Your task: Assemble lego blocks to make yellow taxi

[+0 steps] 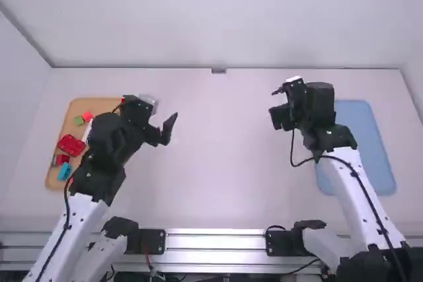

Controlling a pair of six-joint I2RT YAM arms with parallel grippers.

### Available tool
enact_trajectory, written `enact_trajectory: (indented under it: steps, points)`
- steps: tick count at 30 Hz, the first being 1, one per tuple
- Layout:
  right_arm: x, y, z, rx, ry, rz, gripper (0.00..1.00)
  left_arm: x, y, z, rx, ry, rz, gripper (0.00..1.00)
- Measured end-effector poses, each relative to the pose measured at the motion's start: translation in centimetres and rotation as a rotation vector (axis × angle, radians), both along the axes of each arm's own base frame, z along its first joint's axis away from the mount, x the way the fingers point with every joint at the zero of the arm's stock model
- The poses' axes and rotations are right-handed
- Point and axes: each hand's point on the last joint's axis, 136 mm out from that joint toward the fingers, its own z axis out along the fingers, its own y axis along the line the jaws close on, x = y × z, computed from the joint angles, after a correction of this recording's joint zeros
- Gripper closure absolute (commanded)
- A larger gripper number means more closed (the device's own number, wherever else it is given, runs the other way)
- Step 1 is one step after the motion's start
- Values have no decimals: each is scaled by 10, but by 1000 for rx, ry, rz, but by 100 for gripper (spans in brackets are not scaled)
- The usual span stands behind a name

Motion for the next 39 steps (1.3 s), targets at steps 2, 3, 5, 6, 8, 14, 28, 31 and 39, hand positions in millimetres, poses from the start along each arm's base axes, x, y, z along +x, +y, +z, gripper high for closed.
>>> enact_trajectory:
  steps: [2, 3, 5, 6, 8, 14, 28, 31, 39]
  points:
    - [2, -14, 8, 11, -38, -52, 9, 0, 12, -1, -15, -15, 49, 8]
    - [2, -17, 9, 14, -43, -62, 9, 0, 15, -3, -18, -14, 62, 9]
    - [0, -30, 11, 32, -69, -115, 13, 1, 28, -11, -34, -13, 121, 13]
    - [0, -33, 12, 36, -76, -128, 14, 1, 32, -13, -39, -13, 137, 13]
    - [-4, -44, 13, 58, -103, -175, 17, -1, 49, -19, -61, -20, 213, 17]
    - [-13, -49, 20, 128, -188, -234, 27, -15, 78, -32, -81, -41, 344, 28]
    - [-59, -49, 12, 260, -372, -277, 59, -52, 83, -111, -86, -42, 374, 61]
    - [-69, -49, -3, 259, -367, -278, 65, -56, 83, -125, -86, -42, 374, 66]
    - [-92, -49, -41, 260, -370, -277, 82, -61, 83, -143, -101, -82, 374, 80]
